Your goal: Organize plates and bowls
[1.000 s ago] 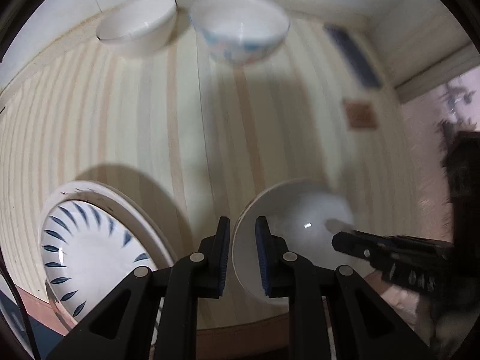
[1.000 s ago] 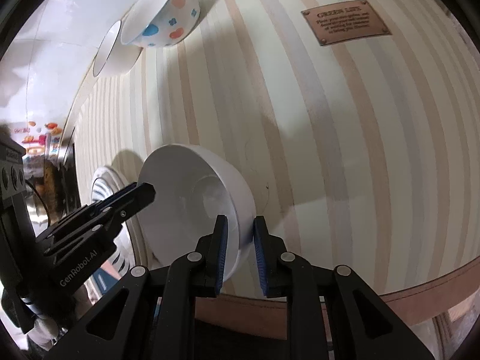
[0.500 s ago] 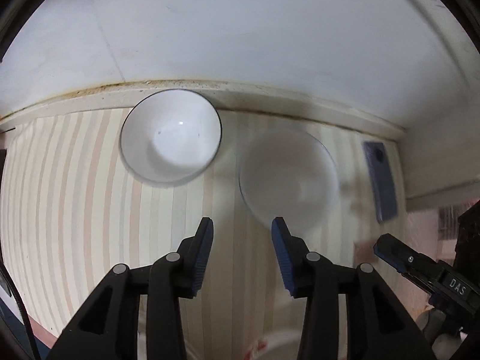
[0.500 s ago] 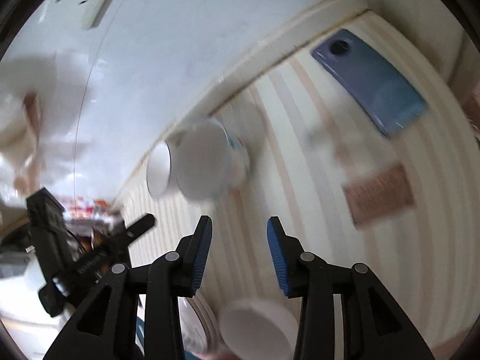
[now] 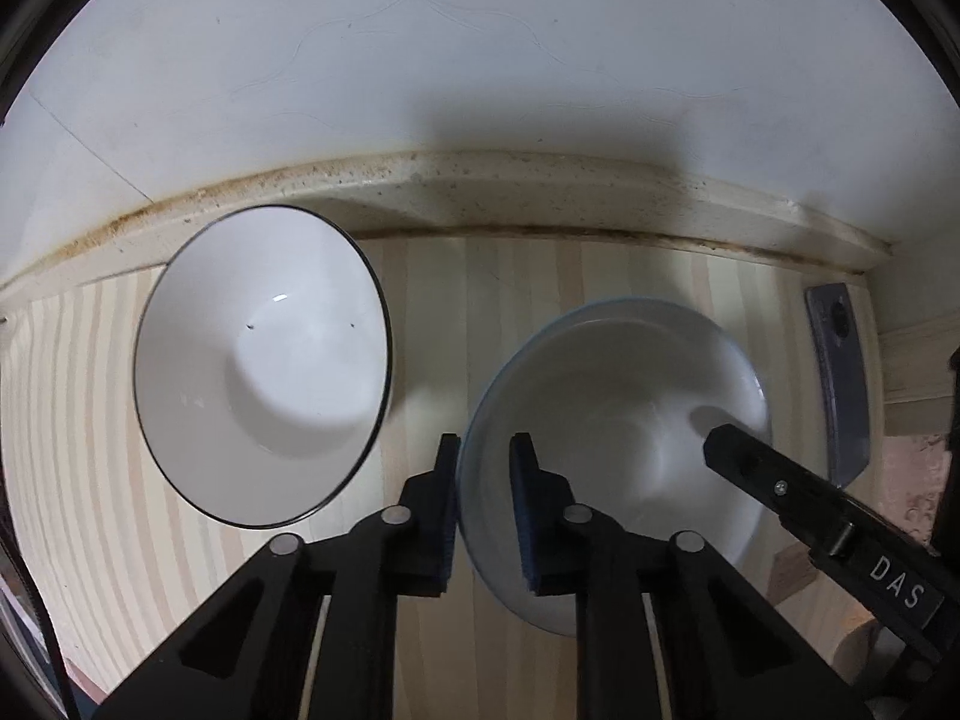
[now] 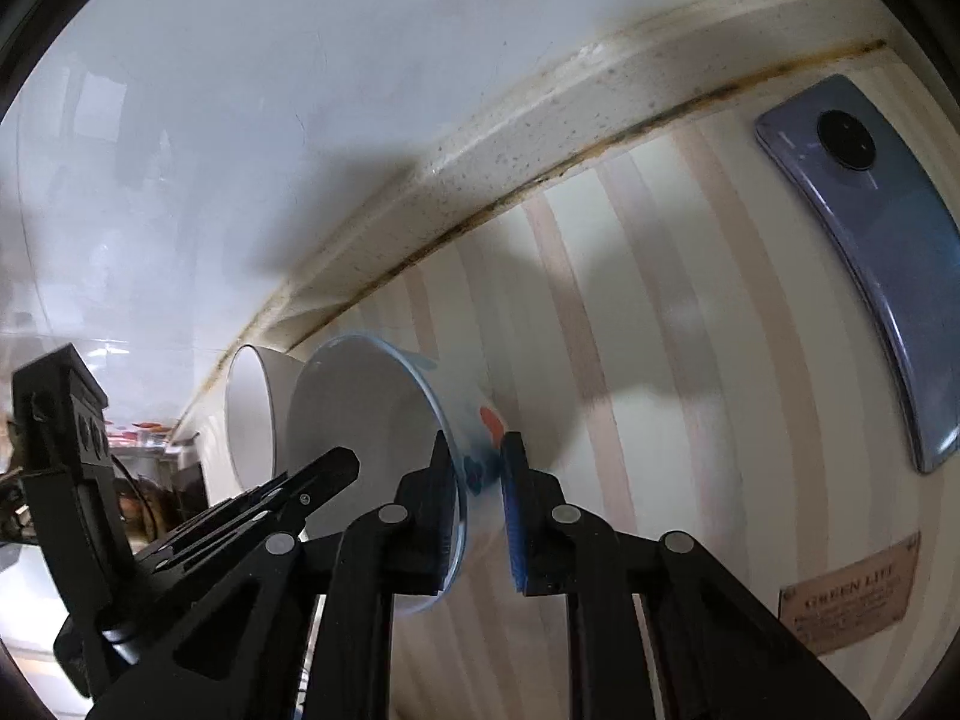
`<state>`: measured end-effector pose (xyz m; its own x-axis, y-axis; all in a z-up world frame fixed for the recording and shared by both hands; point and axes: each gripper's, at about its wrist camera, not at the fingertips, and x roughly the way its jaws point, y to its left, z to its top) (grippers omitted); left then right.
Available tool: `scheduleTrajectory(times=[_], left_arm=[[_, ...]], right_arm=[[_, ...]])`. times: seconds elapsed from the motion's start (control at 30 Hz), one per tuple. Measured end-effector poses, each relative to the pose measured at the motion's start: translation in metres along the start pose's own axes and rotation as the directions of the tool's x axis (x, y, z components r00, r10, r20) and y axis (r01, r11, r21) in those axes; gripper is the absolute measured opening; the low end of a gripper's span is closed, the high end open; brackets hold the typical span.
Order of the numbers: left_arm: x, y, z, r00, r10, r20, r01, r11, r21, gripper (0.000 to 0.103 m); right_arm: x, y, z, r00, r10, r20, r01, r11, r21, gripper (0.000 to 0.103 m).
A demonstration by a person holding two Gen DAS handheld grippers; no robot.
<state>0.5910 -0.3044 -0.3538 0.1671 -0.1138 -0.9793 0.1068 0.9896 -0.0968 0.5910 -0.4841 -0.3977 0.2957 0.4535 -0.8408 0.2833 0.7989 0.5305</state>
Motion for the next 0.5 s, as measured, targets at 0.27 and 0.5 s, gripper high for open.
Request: scheduleTrajectory(times=[0.27, 0.5], left_arm=[[-0.026, -0.007, -0.018, 0.999, -0.011, 0.031, 0.010, 1.000, 0.020, 0.011], [-0.074, -0.007, -0.051, 0.995, -0.079, 0.067, 0.077, 0.997, 0.027, 0.011]], right_arm=[[-0.011, 0.006, -0.011, 0.999, -0.053, -0.010, 0.052, 0.998, -0.039, 0.015], [-0.058, 0.012, -0.039, 0.999, -0.045, 0.005, 0.045, 0.996, -0.080, 0.015]])
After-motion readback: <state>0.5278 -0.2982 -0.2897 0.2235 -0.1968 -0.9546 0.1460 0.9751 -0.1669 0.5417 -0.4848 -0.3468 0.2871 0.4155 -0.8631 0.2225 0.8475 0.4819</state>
